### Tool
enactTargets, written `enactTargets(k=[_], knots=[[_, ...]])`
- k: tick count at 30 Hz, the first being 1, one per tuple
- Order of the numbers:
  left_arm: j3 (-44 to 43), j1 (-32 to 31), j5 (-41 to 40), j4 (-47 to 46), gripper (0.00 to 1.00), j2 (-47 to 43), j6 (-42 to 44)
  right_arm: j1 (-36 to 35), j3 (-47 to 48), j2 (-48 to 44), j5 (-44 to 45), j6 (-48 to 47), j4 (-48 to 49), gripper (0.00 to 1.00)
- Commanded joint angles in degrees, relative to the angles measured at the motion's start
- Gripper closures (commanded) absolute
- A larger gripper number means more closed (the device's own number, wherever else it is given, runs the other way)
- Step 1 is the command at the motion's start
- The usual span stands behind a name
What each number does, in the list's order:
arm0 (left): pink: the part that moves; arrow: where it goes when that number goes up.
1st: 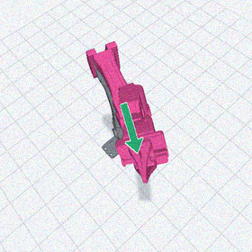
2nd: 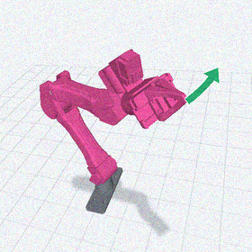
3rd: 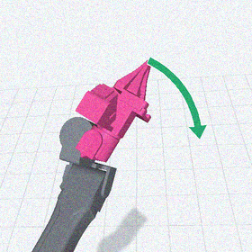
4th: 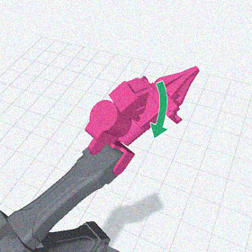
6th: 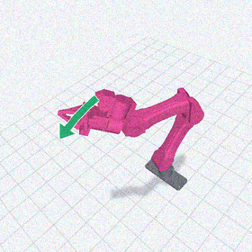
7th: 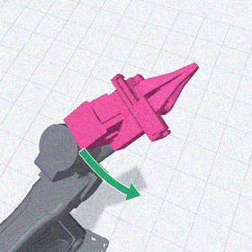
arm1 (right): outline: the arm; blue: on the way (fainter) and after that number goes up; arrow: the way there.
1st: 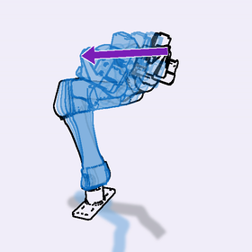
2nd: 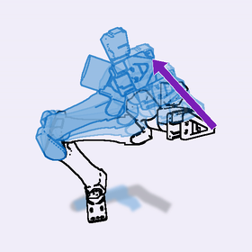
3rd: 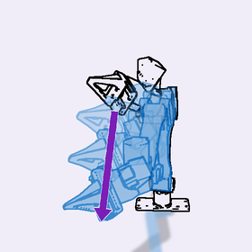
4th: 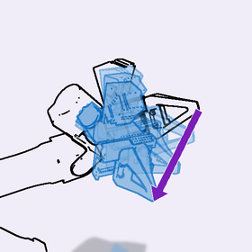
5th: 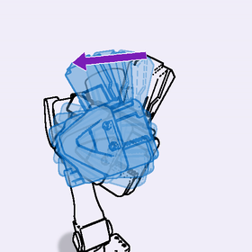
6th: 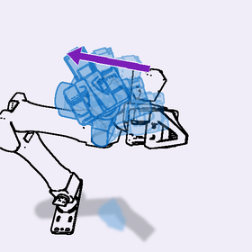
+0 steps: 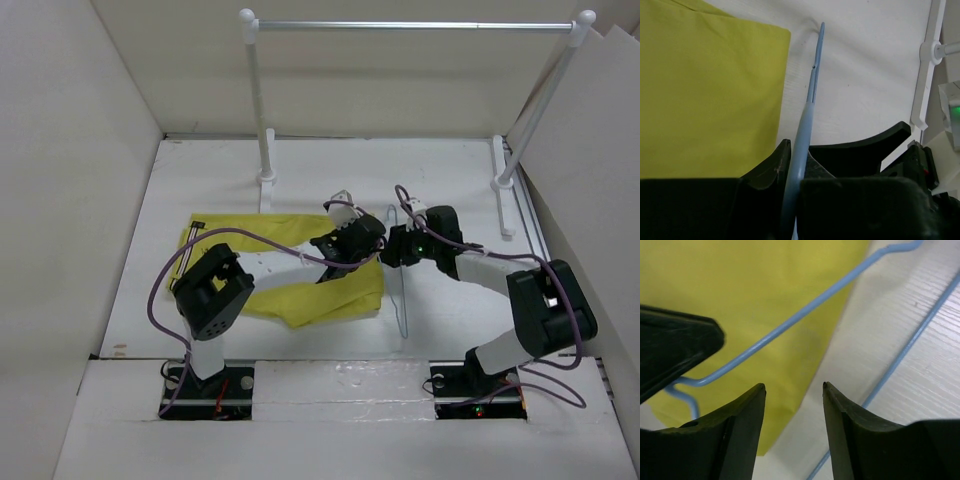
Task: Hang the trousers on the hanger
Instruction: Pick up the hanger from the clothesline, then place the trousers on the hanger.
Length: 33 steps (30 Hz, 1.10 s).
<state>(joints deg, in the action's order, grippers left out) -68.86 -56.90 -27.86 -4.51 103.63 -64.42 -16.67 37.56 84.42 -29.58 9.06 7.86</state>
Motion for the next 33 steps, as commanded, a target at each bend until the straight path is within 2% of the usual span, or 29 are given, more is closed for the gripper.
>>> enactTargets(k=[1,6,8,9,10,13,16,19,20,22,23,25,28,33], knots=[[1.36,0.04,-1.85,2.23,1.0,0.87,0.61,-0.74,-1.17,1.62,4.79,2.19,8.13,0.44],[2.41,0.04,-2.73,2.23,1.0,1.22,1.05,-2.75,-2.23,7.24,4.71,4.12,11.21,0.42],[2.94,0.04,-2.82,1.44,1.0,1.39,2.28,-3.72,-3.98,8.03,3.75,5.7,14.62,0.47],[2.86,0.04,-3.43,1.96,1.0,1.48,2.28,-4.51,-4.42,8.82,3.05,7.1,15.51,0.52],[2.77,0.04,-3.69,2.4,1.0,1.66,2.37,-4.52,-5.04,9.26,1.21,7.63,16.39,0.71],[3.12,0.04,-4.4,2.67,1.0,1.4,2.9,-3.99,-6.79,9.19,-2.75,10.35,20.7,1.0],[3.38,1.26,-5.01,2.93,1.0,0.87,4.56,1.09,-9.35,4.37,-5.47,11.68,22.38,1.0],[3.56,2.49,-5.45,4.07,1.0,0.17,6.93,7.25,-6.9,-1.77,-7.59,8.09,15.02,1.0],[3.91,2.5,-5.45,4.42,1.0,-0.27,7.55,8.57,-5.93,-3.02,-7.86,6.77,9.6,1.0],[4.17,2.5,-7.21,4.34,1.0,-0.63,8.52,11.91,-3.12,-5.66,-9.08,3.88,4.91,1.0],[4.26,3.11,-7.82,7.04,1.0,-1.41,9.22,15.14,-1.28,-8.89,-10.22,1.51,-0.68,1.0],[4.96,3.72,-8.0,6.02,1.0,-1.94,10.27,16.39,-1.09,-11.02,-11.02,1.23,-3.26,1.0],[5.32,3.73,-9.31,6.61,1.0,-2.47,14.14,22.28,-1.61,-14.1,-13.3,1.75,-4.6,1.0],[7.94,5.04,-11.69,9.7,1.0,-5.28,14.85,30.27,-0.12,-14.2,-11.9,-0.01,-7.51,1.0]])
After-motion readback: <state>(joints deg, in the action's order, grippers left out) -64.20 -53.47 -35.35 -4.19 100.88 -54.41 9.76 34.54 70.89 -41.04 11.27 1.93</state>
